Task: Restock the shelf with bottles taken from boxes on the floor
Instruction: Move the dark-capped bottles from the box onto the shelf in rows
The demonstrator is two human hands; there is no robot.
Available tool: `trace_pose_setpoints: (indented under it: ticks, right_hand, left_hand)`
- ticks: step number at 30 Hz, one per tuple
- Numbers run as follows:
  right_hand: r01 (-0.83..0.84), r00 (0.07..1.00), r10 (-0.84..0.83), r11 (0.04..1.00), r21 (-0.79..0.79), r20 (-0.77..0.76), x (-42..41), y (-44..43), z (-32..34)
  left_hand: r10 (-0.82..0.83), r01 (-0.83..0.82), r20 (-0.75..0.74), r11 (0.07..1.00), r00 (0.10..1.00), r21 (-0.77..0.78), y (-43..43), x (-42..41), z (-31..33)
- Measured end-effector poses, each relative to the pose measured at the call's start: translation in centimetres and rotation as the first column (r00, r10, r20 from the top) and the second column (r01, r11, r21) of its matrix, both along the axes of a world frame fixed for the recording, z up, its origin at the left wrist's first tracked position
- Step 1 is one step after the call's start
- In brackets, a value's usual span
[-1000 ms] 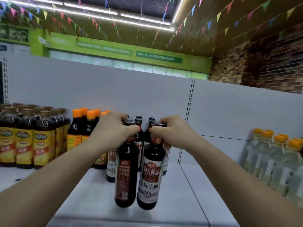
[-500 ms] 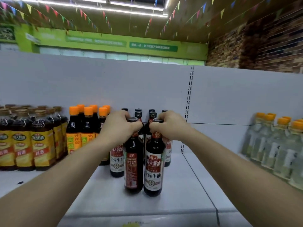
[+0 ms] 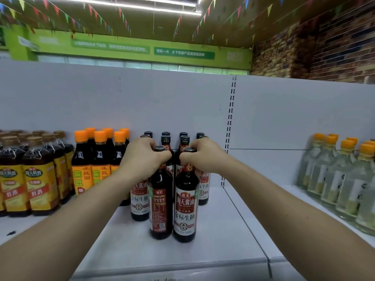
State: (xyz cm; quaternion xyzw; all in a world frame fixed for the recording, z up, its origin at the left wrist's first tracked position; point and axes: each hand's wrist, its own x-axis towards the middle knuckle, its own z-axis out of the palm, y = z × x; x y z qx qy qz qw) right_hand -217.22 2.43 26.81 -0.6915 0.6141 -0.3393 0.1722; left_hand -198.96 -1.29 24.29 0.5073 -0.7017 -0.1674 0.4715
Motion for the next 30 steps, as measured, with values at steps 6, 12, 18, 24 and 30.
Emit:
trace_pose_setpoints:
  ticks: [6,12,18,24,30]
  right_hand:
    - [-0.056,0.997,0.056,0.998,-0.013,0.059,0.1,0.3,-1.3]
    - [-0.025,0.985,0.036,0.997,-0.067,0.168,-0.1,0.4,-3.2]
    - [0.054,0.985,-0.04,0.995,-0.081,0.167,-0.8,2.4,-6.3]
    - [0.074,0.968,-0.063,0.996,-0.038,0.244,-0.8,3.1,-10.9]
    - [0.028,0.942,-0.045,0.998,0.054,0.332,-0.3,3.1,-14.3]
  left_hand:
    - [0.023,-0.023,0.031,1.0,0.999,0.011,0.0,-0.5,-0.6]
    - [0.036,-0.036,0.002,0.999,0.999,-0.017,0.5,-0.9,-1.1]
    - [-0.013,0.012,-0.051,1.0,0.999,-0.007,1.6,0.0,-3.5]
    - [-0.132,0.175,-0.164,0.943,0.978,0.282,2.1,2.0,-9.4]
    - [-0.239,0.297,-0.195,0.88,0.951,0.371,1.9,2.6,-12.4]
